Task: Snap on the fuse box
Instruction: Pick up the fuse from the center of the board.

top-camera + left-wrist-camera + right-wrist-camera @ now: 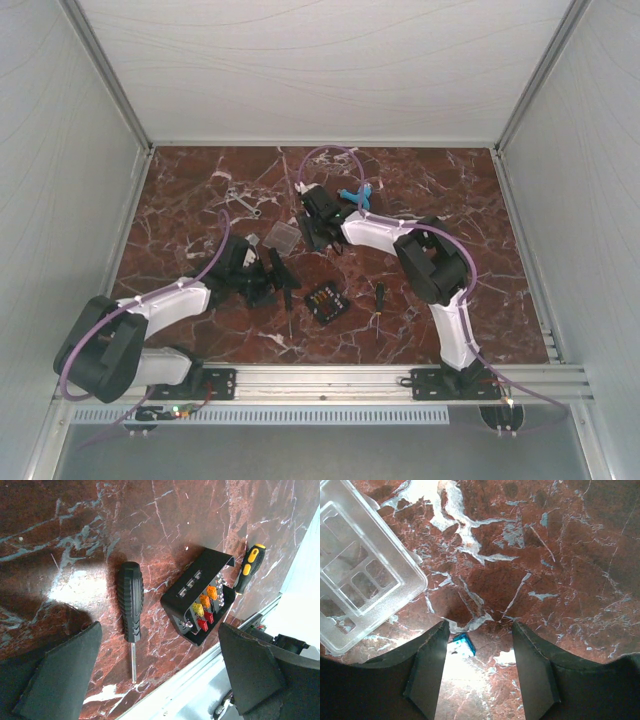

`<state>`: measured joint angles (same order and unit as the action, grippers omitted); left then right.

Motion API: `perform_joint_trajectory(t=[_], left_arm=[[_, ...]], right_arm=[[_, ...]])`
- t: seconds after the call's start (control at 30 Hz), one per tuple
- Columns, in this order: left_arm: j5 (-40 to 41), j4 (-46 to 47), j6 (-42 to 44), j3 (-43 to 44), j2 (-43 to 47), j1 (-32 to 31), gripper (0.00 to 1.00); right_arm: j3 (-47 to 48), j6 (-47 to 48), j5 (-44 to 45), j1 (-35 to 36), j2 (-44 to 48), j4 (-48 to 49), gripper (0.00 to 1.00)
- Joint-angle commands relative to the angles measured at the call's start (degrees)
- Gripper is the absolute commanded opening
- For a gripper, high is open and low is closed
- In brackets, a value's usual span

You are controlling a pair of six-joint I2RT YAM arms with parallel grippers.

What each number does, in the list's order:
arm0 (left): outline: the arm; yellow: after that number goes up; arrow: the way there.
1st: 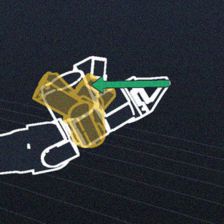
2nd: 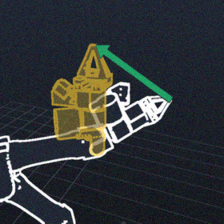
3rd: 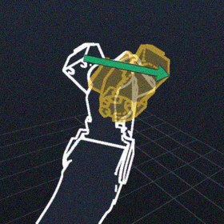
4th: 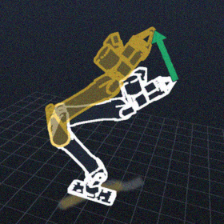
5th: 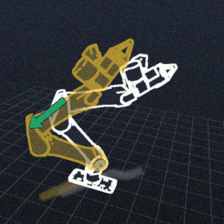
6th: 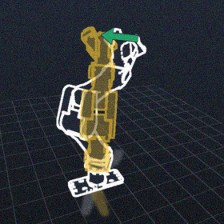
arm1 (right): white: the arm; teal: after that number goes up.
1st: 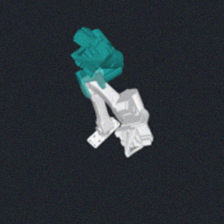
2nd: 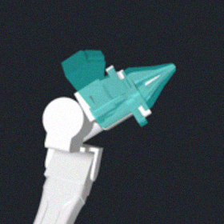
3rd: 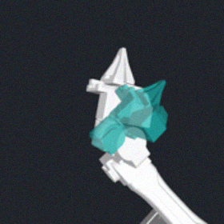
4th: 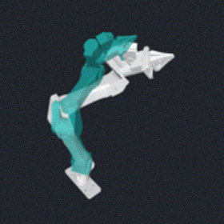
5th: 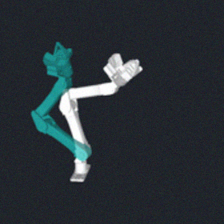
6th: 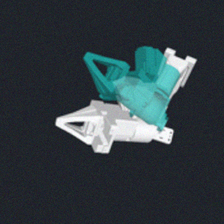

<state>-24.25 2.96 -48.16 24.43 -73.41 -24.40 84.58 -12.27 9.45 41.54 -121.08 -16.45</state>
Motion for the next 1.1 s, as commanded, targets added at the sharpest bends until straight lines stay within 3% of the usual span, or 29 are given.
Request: perform_joint_trajectory(t=[0.0, 0.43, 0.6, 1.07], left_arm=[[0.35, 1.0, -0.1, 0.4, 0.92, 0.23, 1.0], [0.17, 0.99, -0.34, 0.54, 0.71, 0.29, 1.0], [0.12, 1.08, -0.28, 0.62, 0.56, 0.21, 1.0], [0.61, 0.44, -0.36, 0.8, 0.95, 0.23, 1.0]], right_arm=[[-1.77, 2.57, 1.79, 0.82, -0.39, -6.37, 0.51], [-4.84, 3.32, 3.42, 0.3, 2.75, -10.12, 0.51], [-5.07, 3.3, -1.12, -0.96, 4.15, -8.86, 0.51], [2.52, 2.61, -6.84, -0.89, -2.63, -9.95, 0.44]])
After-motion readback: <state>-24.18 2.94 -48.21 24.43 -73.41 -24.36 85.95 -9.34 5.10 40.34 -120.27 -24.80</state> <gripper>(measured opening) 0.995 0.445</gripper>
